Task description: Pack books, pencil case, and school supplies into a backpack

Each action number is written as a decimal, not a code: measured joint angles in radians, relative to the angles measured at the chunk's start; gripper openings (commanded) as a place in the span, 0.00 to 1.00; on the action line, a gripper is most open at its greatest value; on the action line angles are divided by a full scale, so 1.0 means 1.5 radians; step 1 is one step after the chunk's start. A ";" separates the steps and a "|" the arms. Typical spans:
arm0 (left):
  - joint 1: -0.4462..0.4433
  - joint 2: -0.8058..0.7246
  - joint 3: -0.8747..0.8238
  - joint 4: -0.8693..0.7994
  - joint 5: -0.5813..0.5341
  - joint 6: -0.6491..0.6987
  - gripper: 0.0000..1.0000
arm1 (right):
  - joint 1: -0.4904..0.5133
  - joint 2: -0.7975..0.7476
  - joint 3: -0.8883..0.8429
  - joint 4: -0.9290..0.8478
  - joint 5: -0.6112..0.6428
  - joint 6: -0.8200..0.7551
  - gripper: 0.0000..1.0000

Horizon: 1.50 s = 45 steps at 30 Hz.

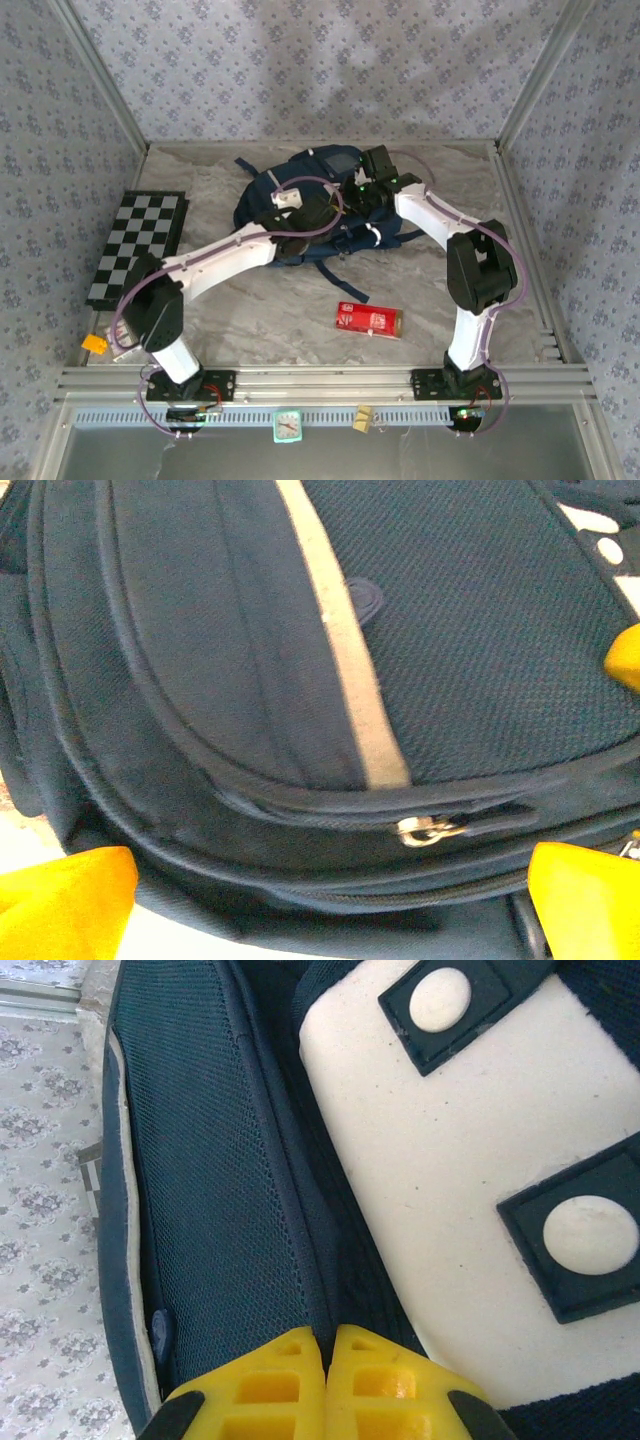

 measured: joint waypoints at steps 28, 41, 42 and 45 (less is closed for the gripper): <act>0.022 0.003 -0.025 -0.043 -0.089 -0.101 0.71 | 0.025 0.003 -0.001 0.054 -0.003 0.037 0.00; 0.043 0.028 -0.001 -0.007 -0.026 -0.033 0.47 | 0.027 0.017 0.004 0.056 0.001 0.042 0.00; 0.043 0.032 0.004 -0.006 -0.026 -0.033 0.44 | 0.027 0.018 0.005 0.056 0.001 0.042 0.00; 0.046 0.038 0.012 0.002 -0.019 -0.024 0.33 | 0.028 0.018 0.006 0.056 0.004 0.042 0.00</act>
